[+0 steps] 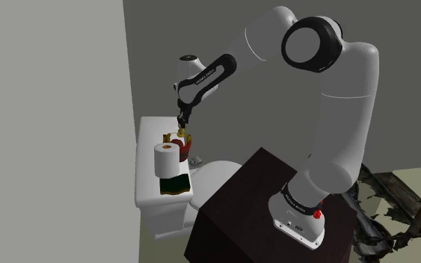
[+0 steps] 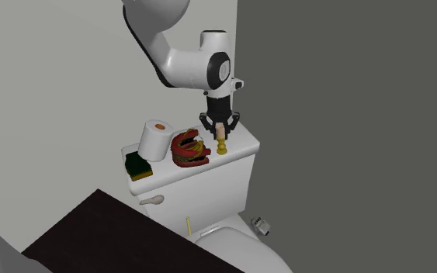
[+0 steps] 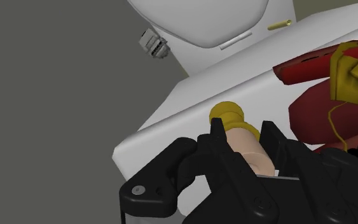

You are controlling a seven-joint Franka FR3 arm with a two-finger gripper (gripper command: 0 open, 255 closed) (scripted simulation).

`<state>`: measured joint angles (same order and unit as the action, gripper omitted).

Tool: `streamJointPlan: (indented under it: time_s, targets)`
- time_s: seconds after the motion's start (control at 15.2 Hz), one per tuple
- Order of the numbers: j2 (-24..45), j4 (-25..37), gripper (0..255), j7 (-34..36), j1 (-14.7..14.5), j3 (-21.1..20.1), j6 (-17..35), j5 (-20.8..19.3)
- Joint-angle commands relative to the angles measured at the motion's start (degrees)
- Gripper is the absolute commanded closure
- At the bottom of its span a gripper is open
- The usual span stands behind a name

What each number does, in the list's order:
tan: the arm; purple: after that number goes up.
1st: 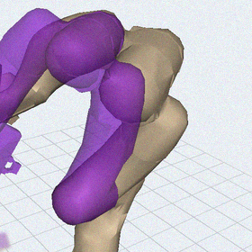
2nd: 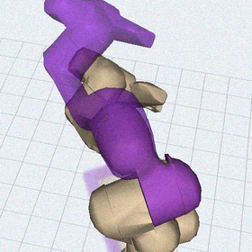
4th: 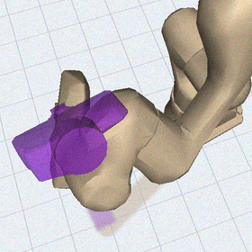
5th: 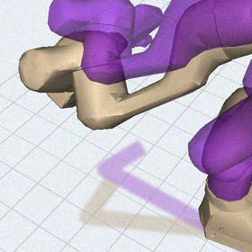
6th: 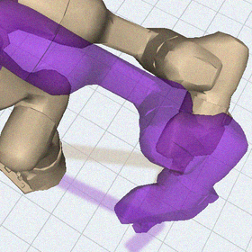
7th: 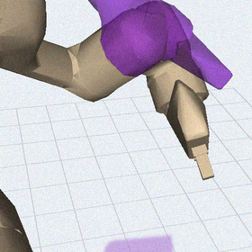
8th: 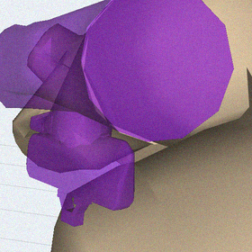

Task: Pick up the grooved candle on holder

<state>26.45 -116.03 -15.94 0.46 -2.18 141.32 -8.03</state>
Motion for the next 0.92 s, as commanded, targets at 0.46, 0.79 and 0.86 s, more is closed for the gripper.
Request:
streamJointPlan:
  time_s: [0.46,0.79,0.86]
  targets:
    - [-4.86,0.43,255,-0.83,0.26,-0.42,-5.39,0.81]
    - [-7.0,0.88,255,-1.22,0.35,-0.59,-7.98,1.18]
    - [-7.0,0.89,255,-1.22,0.35,-0.59,-7.99,1.18]
